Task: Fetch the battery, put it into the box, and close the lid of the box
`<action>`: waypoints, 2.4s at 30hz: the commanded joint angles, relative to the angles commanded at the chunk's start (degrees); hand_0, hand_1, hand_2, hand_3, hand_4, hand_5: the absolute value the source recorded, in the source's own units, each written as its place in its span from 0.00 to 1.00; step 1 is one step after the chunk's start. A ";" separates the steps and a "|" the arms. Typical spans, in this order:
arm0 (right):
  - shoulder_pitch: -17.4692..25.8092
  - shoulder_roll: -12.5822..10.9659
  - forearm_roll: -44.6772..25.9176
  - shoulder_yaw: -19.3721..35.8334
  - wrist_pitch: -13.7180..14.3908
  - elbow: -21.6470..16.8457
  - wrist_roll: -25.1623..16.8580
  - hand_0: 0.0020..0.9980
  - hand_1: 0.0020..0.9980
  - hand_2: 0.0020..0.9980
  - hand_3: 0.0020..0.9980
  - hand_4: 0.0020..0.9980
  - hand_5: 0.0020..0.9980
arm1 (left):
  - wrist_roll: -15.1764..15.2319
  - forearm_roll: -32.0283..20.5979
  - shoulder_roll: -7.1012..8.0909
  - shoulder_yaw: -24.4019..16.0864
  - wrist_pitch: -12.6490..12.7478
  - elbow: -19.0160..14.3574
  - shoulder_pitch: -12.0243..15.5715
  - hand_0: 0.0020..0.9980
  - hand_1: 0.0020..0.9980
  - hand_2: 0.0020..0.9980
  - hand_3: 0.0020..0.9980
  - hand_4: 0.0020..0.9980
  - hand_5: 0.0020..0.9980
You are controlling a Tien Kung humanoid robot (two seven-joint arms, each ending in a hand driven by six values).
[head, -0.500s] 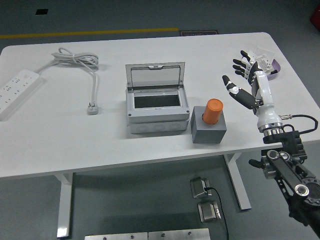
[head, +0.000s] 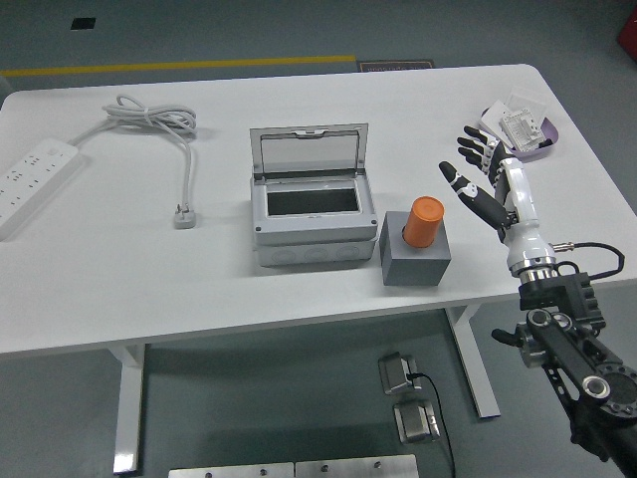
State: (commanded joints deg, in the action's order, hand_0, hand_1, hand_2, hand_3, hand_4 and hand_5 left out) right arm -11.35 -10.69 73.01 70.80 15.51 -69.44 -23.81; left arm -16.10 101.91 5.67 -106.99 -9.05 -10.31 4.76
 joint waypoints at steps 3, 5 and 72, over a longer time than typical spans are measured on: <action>-0.01 -0.09 0.07 0.03 -0.21 0.41 0.27 0.85 0.80 0.75 0.77 0.97 0.53 | -0.03 0.21 0.04 0.00 -0.01 0.00 -0.03 0.63 0.67 0.70 0.73 0.69 0.51; 0.03 -0.20 0.19 0.08 -0.37 0.60 0.50 0.85 0.79 0.75 0.77 0.99 0.62 | -0.02 0.30 0.10 -0.04 -0.03 0.00 -0.08 0.63 0.67 0.70 0.73 0.69 0.51; -5.39 5.35 4.06 -7.34 4.57 12.01 -0.92 0.86 0.82 0.80 0.86 0.89 0.33 | -0.59 0.44 -0.58 0.42 -0.64 0.00 -0.65 0.62 0.67 0.70 0.73 0.69 0.50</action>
State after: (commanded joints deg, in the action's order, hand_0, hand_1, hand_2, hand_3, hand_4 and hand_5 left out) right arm -16.75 -5.34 77.08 63.46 20.08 -57.43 -24.73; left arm -16.69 102.35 5.09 -106.57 -9.69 -10.31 4.12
